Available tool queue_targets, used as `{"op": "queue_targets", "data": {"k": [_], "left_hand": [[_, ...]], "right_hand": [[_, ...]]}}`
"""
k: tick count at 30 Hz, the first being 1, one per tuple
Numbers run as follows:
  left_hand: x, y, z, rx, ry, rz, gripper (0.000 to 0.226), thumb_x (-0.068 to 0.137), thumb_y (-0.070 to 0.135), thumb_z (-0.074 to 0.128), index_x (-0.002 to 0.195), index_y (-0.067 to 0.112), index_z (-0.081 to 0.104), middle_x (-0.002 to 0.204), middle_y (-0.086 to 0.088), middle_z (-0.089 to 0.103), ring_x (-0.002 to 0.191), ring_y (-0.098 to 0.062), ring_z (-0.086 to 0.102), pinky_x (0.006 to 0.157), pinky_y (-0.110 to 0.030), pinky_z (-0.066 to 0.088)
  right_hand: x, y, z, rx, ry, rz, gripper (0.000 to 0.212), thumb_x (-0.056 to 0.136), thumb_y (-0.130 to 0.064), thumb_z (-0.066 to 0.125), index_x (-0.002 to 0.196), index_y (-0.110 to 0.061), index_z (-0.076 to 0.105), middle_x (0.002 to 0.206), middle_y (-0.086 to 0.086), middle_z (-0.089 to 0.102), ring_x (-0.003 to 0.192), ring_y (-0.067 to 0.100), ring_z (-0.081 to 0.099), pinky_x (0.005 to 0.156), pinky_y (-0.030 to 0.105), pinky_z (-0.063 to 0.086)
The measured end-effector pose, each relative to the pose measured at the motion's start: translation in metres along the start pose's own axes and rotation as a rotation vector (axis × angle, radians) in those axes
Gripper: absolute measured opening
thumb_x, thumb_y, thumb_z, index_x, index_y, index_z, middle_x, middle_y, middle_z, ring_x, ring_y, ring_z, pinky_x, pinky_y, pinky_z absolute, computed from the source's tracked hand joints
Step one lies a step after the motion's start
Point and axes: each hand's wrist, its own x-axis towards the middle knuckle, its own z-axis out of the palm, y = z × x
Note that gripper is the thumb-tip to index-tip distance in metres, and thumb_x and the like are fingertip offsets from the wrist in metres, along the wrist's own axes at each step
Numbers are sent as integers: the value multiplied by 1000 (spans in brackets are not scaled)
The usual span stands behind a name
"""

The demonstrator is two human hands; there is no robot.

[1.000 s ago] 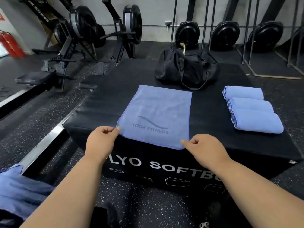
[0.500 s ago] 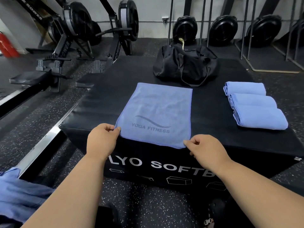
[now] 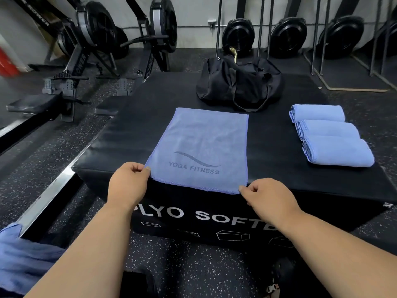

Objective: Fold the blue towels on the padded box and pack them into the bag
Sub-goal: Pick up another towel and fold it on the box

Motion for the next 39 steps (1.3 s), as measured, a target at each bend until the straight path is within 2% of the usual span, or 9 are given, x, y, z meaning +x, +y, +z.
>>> {"op": "queue_targets", "data": {"k": [7,11,15,19,22,26,28,32,39], "left_hand": [[3,-6,5,118,61,9,14,94,39,64,95,25,65,86,7,71,85,-20,67,71,-35,45],[6,-12,8,86,55,-41,27,88,45,61,94,19,64,81,2,72,80,-23,67,70,-37,48],[7,-16,13,-93,-16,-76,38,87,41,63,78,4,60,68,-10,68,62,-22,58,68,-39,51],[4,-17,13,-310,-72,-111,33,84,30,65,72,2,53,67,-7,53,68,-22,47,74,-39,45],[-1,-11,12,-438,-50,-125,7,83,22,65,82,16,60,75,-6,52,75,-22,44,77,-40,39],[-6,2,8,-548,59,-99,15,83,21,67,97,16,63,78,3,65,72,-18,58,77,-40,54],[-11,6,6,-581,73,-61,25,83,21,68,107,18,64,75,8,64,72,-15,59,77,-38,54],[-24,13,9,-623,68,5,21,90,13,68,109,18,62,73,9,60,71,-10,59,81,-34,59],[-44,20,5,-629,8,40,19,88,4,67,102,14,60,70,10,55,63,-6,52,78,-36,55]], "right_hand": [[3,5,7,46,-49,11,54,100,-56,51,70,-13,65,71,-3,75,64,21,68,69,38,59],[0,4,12,286,-119,84,47,99,-55,59,74,-19,75,72,-12,76,66,24,75,67,39,62],[-5,0,14,491,-120,126,39,98,-44,69,78,-11,77,75,-6,78,73,17,75,71,35,58],[-9,-5,15,633,-113,154,34,95,-37,74,82,-5,75,80,-3,79,73,13,73,70,27,54],[-10,-8,14,743,-91,135,35,95,-30,74,86,3,65,86,2,79,77,12,75,75,31,55],[-15,-18,10,965,-141,109,14,97,-16,68,87,-12,60,94,5,81,81,12,75,79,32,58],[-17,-20,9,1044,-147,123,16,96,-10,66,84,-15,57,95,4,80,82,14,74,78,32,58],[-15,-22,5,1092,-99,154,27,92,-8,64,73,-20,49,80,1,66,78,13,66,73,31,52],[-23,-28,-1,1037,-30,50,19,87,-6,60,78,-12,45,77,5,38,73,22,32,59,35,27]]}}
